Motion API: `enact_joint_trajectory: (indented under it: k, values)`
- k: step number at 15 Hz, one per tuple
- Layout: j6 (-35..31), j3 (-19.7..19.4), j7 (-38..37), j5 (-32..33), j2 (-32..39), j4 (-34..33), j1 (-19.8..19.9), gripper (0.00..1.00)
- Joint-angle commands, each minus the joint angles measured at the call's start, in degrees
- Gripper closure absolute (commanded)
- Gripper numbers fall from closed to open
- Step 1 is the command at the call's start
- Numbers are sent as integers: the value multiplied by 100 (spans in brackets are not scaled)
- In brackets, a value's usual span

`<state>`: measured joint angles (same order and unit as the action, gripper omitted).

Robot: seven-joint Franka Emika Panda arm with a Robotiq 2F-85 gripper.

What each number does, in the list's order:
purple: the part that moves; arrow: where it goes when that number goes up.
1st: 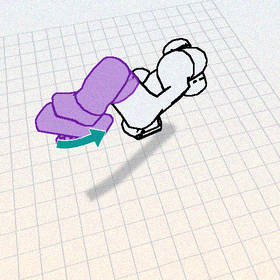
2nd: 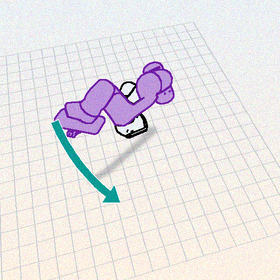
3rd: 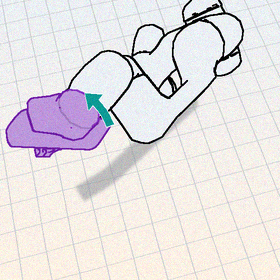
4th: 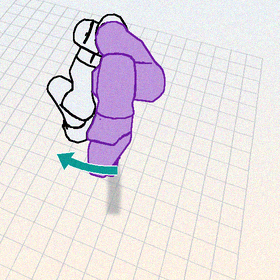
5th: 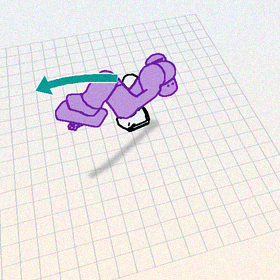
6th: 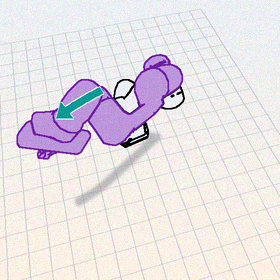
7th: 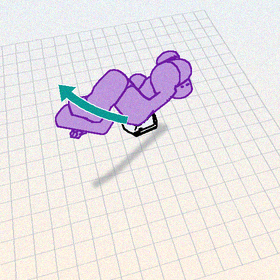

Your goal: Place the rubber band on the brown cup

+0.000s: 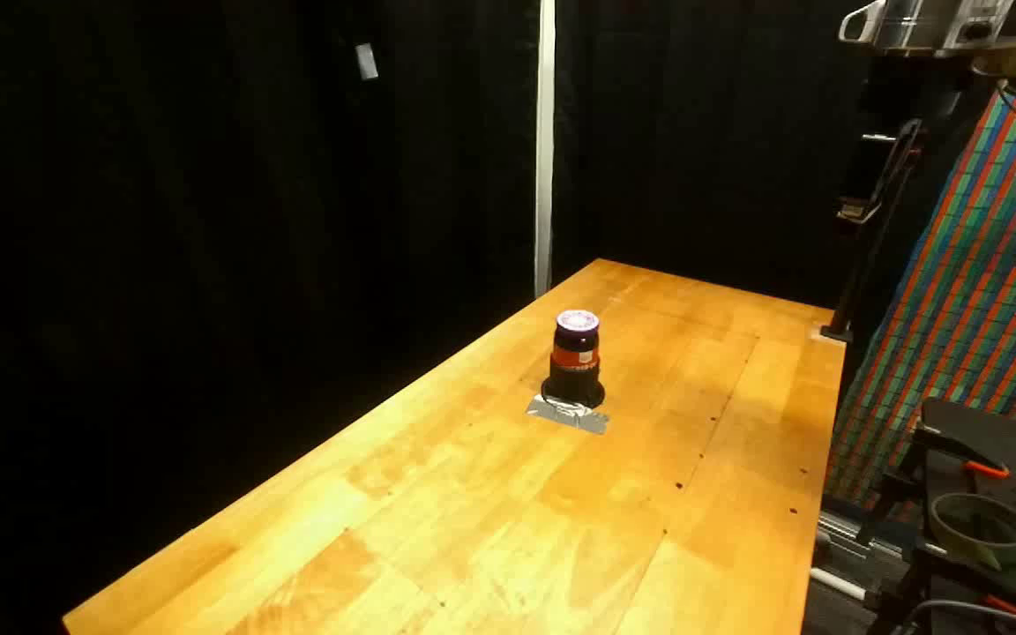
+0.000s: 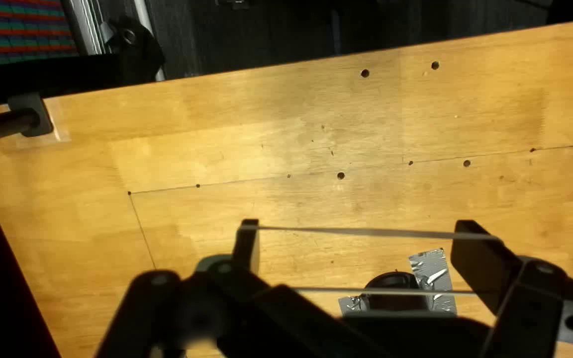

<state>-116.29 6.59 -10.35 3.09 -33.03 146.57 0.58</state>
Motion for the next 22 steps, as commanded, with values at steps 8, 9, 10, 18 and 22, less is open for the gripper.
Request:
enact_joint_trajectory:
  k: [8, 9, 10, 18, 22]
  values:
    - [13, -39, -20, 24, -13, -71, -45, 0]
    - [13, -39, -20, 24, -13, -71, -45, 0]
    - [13, -39, -20, 24, -13, -71, -45, 0]
    - [-177, 531, -417, 590, 2117, -2064, -116, 0]
    - [-547, 560, -596, 1107, 3329, -3120, -304, 0]
